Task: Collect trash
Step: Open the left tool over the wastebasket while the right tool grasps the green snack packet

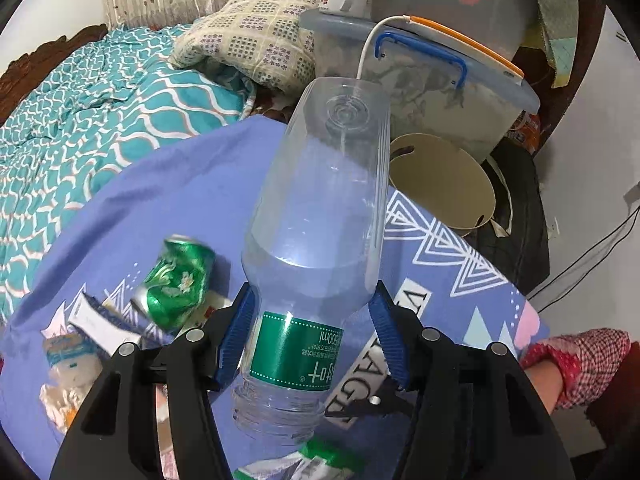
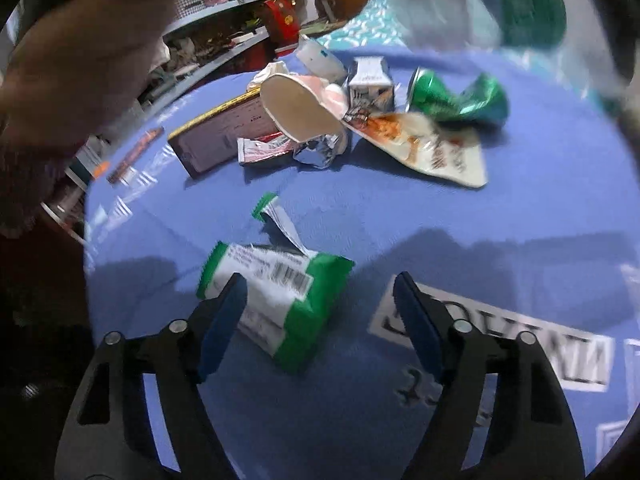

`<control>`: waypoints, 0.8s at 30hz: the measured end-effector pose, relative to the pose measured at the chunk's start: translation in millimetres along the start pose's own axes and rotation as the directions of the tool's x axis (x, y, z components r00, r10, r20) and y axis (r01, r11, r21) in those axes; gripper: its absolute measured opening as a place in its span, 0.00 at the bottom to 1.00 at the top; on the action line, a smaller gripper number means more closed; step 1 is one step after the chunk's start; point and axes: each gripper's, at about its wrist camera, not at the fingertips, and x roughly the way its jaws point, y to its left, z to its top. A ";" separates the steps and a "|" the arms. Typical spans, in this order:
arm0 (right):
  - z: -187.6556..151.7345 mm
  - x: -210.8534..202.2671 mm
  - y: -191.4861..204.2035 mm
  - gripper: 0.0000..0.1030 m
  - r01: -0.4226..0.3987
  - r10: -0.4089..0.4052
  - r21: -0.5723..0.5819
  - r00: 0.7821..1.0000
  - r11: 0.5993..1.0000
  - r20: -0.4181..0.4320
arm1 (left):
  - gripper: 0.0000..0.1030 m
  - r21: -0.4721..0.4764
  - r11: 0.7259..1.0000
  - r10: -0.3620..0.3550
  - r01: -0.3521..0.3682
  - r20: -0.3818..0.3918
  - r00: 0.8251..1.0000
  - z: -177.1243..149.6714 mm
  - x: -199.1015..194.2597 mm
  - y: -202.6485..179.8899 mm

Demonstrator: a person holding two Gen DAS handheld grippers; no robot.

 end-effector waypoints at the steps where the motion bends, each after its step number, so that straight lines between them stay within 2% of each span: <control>1: 0.1 2.8 0.4 0.66 -0.003 0.003 0.002 1.000 1.000 0.005 | 0.53 0.000 1.000 0.005 -0.005 0.004 1.000 -2.5 -1.8 0.7; 3: -0.7 4.5 3.8 0.46 -0.011 0.011 -0.018 1.000 1.000 0.000 | 0.53 -0.002 1.000 0.009 -0.009 0.008 1.000 -5.6 -3.8 0.8; 4: -2.9 4.6 6.8 0.29 -0.015 0.015 -0.030 1.000 0.999 -0.006 | 0.53 -0.004 1.000 0.010 -0.010 0.009 1.000 -5.8 -3.8 1.1; 5: -4.5 3.8 7.6 0.19 -0.016 0.016 -0.032 1.000 0.999 -0.006 | 0.53 -0.006 1.000 0.012 -0.012 0.008 1.000 -4.6 -2.9 1.9; 8: -11.5 -7.1 6.6 0.10 -0.036 0.036 -0.016 0.999 0.999 0.020 | 0.53 -0.010 1.000 0.021 -0.021 0.007 1.000 -4.5 -1.5 1.4; 11: -19.0 -30.2 -9.2 0.06 -0.035 0.031 0.054 0.996 0.998 0.084 | 0.53 -0.015 1.000 0.018 -0.018 0.007 1.000 -1.0 1.2 -1.6; 15: -36.0 -75.2 -46.7 0.06 0.037 -0.071 0.178 0.980 0.983 0.187 | 0.53 -0.001 1.000 0.008 -0.008 0.004 1.000 7.9 10.3 -11.8; 18: -63.5 -132.9 -95.4 0.06 0.161 -0.260 0.343 0.929 0.925 0.264 | 0.53 0.030 0.999 -0.029 0.029 -0.006 1.000 19.0 24.3 -27.4; 20: -85.8 -176.2 -131.2 0.06 0.263 -0.424 0.473 0.864 0.841 0.273 | 0.53 0.058 0.997 -0.053 0.054 -0.015 0.998 28.3 37.1 -45.0; 21: -93.7 -191.3 -142.9 0.06 0.289 -0.475 0.517 0.837 0.806 0.273 | 0.53 0.075 0.995 -0.069 0.071 -0.024 0.997 34.2 46.2 -56.6; 22: -105.8 -213.5 -160.8 0.06 0.317 -0.547 0.583 0.792 0.748 0.270 | 0.53 0.091 0.992 -0.083 0.086 -0.032 0.996 39.5 54.9 -67.2; 23: -113.7 -228.2 -173.6 0.06 0.333 -0.593 0.626 0.761 0.705 0.263 | 0.54 0.105 0.990 -0.091 0.094 -0.038 0.995 43.5 63.1 -77.4; 24: -117.4 -236.4 -181.8 0.06 0.347 -0.623 0.650 0.739 0.676 0.254 | 0.54 0.127 0.986 -0.099 0.105 -0.051 0.994 50.7 76.6 -93.2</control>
